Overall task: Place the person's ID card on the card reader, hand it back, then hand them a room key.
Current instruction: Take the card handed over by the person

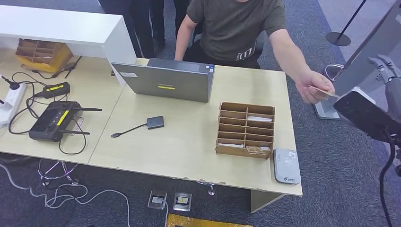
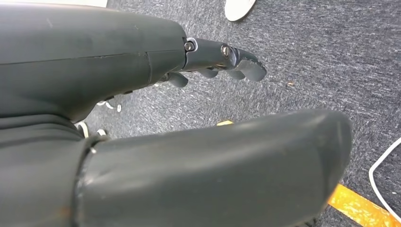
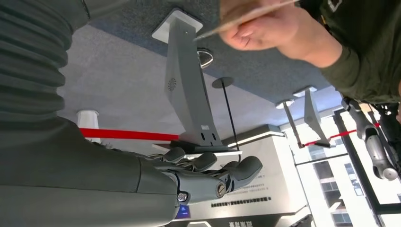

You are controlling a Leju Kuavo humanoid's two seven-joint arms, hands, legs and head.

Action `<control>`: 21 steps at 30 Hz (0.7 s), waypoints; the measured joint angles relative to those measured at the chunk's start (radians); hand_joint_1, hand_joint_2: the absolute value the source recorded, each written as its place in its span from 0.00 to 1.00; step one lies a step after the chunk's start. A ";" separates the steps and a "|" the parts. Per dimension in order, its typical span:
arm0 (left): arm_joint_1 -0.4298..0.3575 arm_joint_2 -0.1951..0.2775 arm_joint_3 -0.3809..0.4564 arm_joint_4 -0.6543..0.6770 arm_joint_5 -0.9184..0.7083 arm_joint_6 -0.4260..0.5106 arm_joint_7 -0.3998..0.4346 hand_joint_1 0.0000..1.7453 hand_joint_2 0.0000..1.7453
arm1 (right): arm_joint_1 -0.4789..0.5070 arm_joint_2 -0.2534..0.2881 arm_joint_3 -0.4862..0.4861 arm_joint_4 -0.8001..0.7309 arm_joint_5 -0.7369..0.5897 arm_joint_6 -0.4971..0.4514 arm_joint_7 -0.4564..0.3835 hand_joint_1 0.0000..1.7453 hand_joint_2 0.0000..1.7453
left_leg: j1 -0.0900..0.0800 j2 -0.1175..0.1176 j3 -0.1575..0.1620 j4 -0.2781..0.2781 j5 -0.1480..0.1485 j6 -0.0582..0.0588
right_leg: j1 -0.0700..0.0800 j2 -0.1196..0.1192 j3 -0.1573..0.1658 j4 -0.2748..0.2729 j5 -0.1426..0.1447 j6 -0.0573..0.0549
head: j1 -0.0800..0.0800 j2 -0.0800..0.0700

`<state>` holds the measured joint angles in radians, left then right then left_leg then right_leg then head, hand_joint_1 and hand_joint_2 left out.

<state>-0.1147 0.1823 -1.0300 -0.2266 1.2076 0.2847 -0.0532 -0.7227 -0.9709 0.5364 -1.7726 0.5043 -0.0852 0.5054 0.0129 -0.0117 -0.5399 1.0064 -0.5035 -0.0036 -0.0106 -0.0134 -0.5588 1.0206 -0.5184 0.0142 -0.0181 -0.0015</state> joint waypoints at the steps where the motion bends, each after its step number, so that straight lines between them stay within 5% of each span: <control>1: 0.000 0.000 0.000 0.000 -0.003 -0.002 0.000 0.00 0.00 | 0.000 0.001 0.005 0.004 0.001 0.004 0.001 0.00 1.00 | 0.000 0.000 0.000 0.000 0.000 0.000 | 0.000 0.000 0.000 0.000 0.000 0.000 | 0.000 0.000; 21: 0.000 -0.001 -0.001 0.000 -0.031 -0.008 0.000 0.00 0.00 | 0.042 0.050 0.080 0.081 0.097 0.014 -0.007 0.00 1.00 | 0.000 0.000 0.000 0.000 0.000 0.000 | 0.000 0.000 0.000 0.000 0.000 0.000 | 0.000 0.000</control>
<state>-0.1147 0.1812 -1.0306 -0.2266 1.1769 0.2762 -0.0532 -0.6811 -0.9204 0.6167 -1.6915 0.6016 -0.0712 0.4988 0.0130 -0.0116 -0.5395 1.0065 -0.5035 -0.0037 -0.0105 -0.0130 -0.5588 1.0205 -0.5184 0.0142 -0.0183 -0.0015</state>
